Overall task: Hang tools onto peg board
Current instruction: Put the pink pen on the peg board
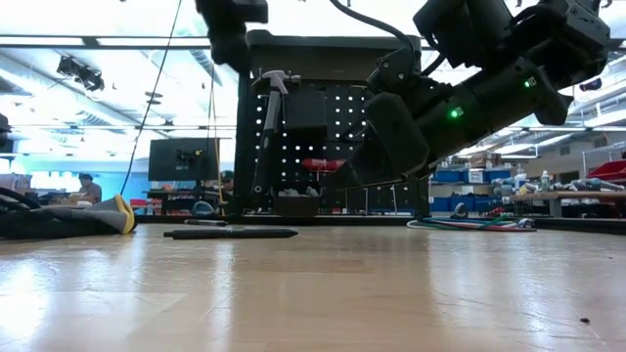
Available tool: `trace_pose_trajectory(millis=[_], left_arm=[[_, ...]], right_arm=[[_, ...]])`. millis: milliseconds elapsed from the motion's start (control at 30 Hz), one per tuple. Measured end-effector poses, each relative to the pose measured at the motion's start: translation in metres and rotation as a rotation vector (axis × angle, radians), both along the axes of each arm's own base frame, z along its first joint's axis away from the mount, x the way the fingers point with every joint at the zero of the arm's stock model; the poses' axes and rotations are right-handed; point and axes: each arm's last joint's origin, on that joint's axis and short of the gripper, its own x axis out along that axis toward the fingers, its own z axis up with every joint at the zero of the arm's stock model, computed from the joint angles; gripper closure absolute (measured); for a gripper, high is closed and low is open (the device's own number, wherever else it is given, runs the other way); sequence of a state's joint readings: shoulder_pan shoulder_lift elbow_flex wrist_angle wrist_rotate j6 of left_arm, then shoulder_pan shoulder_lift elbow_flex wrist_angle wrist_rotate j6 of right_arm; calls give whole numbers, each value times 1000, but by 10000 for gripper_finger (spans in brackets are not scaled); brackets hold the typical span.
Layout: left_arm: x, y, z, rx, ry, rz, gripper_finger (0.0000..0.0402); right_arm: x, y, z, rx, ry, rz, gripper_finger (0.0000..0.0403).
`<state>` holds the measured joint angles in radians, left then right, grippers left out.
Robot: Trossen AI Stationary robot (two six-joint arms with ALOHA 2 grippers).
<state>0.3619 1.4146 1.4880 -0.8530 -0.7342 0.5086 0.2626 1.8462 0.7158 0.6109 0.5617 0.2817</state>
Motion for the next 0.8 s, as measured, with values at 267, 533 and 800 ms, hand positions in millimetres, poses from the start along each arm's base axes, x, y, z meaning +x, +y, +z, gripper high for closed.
trace_pose_trajectory(millis=[267, 533, 800], left_arm=[[19, 28, -19, 1, -95, 44, 393], [36, 20, -3, 74, -272, -62, 398], [47, 1, -1, 13, -320, -230, 399]], right_arm=[[0, 1, 0, 6, -3, -1, 222], [0, 1, 0, 4, 2, 0, 222], [0, 1, 0, 4, 2, -1, 222]])
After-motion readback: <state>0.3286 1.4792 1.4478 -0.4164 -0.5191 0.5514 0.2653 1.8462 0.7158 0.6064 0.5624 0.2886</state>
